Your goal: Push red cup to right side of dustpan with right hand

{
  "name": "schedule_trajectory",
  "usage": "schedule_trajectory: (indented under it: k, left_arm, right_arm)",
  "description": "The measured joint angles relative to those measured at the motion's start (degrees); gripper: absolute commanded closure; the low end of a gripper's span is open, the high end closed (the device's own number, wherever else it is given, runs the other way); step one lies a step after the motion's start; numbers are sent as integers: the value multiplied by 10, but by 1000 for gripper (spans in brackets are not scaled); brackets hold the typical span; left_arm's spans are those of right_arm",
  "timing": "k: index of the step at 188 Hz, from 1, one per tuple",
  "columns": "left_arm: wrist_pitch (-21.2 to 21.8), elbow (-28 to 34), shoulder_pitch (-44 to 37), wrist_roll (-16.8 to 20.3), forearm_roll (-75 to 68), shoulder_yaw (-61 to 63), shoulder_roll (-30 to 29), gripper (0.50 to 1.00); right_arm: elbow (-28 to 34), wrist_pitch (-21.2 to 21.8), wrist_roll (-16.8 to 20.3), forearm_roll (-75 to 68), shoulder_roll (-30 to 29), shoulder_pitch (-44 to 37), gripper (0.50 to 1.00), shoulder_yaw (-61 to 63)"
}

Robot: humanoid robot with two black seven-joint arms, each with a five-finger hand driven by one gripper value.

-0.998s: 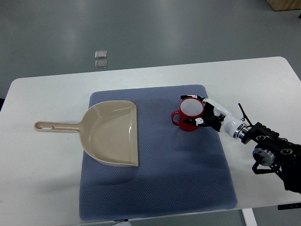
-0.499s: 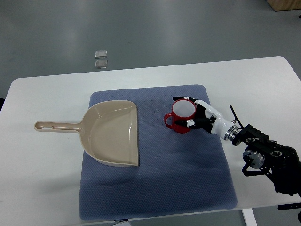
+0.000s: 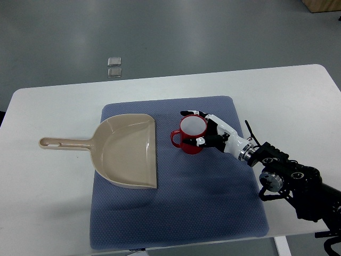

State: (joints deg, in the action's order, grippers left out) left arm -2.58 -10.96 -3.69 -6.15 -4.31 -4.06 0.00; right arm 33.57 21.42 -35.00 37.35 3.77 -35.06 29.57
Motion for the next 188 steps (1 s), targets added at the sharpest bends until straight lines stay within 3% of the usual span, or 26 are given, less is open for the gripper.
schedule_trajectory:
  k: [188]
  left_arm:
    - [0, 1, 0, 0, 0, -1, 0, 500]
  right_arm:
    - [1, -19, 0, 0, -38, -17, 566, -19]
